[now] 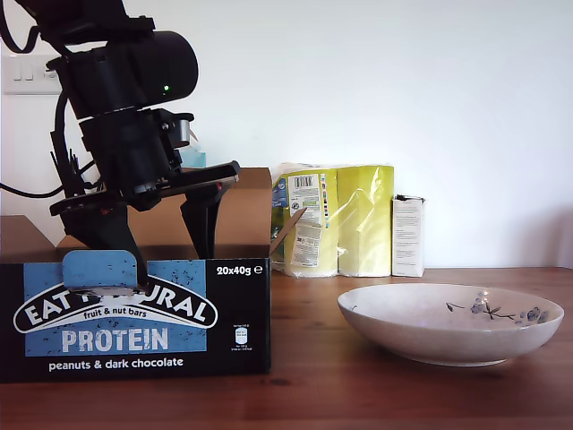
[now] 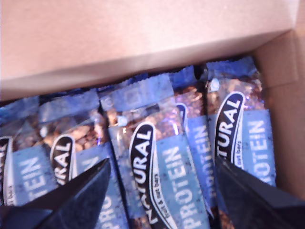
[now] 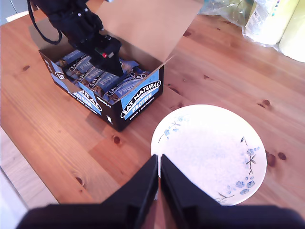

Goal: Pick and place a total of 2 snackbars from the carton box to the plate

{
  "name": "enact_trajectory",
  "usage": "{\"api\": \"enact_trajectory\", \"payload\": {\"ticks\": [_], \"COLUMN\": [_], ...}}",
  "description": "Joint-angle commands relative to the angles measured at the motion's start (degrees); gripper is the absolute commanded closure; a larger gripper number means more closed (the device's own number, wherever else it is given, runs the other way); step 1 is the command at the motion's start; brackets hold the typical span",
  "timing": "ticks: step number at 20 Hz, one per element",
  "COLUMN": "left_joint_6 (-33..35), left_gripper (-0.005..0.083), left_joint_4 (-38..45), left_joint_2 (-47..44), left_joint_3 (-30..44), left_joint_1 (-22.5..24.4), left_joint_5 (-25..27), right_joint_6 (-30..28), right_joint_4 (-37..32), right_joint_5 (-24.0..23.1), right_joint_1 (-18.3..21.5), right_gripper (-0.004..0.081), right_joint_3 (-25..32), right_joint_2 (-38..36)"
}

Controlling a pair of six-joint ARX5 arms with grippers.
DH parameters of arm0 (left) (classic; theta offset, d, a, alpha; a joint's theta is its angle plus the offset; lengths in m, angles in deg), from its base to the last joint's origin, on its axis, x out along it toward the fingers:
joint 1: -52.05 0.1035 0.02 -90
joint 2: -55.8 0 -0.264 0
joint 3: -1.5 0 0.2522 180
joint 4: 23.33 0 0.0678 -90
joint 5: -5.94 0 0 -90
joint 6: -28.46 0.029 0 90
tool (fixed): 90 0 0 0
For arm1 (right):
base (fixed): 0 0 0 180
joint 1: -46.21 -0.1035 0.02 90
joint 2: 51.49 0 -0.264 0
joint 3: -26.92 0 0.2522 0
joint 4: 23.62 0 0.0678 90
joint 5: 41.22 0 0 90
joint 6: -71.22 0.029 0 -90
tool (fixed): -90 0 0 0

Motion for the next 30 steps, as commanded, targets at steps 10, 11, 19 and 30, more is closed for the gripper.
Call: {"api": "enact_trajectory", "payload": {"ticks": [10,11,19,30], "left_joint_6": [0.44,0.5,4.07,10.64], "left_gripper": [0.0346,0.0384,0.0521,0.052], "left_joint_4": [-1.22,-1.64,-1.38,-6.91], "left_joint_2": [3.32,3.32,3.13,-6.1], "left_joint_3": [-0.35,-0.35,-0.37,-8.68], "left_joint_1": [-0.52,-0.52,-0.55,-4.02], "left_joint_5": [0.57,0.57,2.27,1.14], "right_joint_6": [-0.15,-0.15,-0.15,0.15], "right_joint_4": [-0.52,-0.52,-0.52,1.27], "right_joint_5": [0.04,0.04,0.13,-0.11], "right_joint_1": [-0.26,-0.26,-0.26,-0.24], "right_gripper": [0.0783,0.0783,0.0783,0.0783], "right_joint_3": [-0.37,-0.37,-0.37,-0.37], "right_joint_2": [-0.02,-0.02,-0.02,-0.09]}}
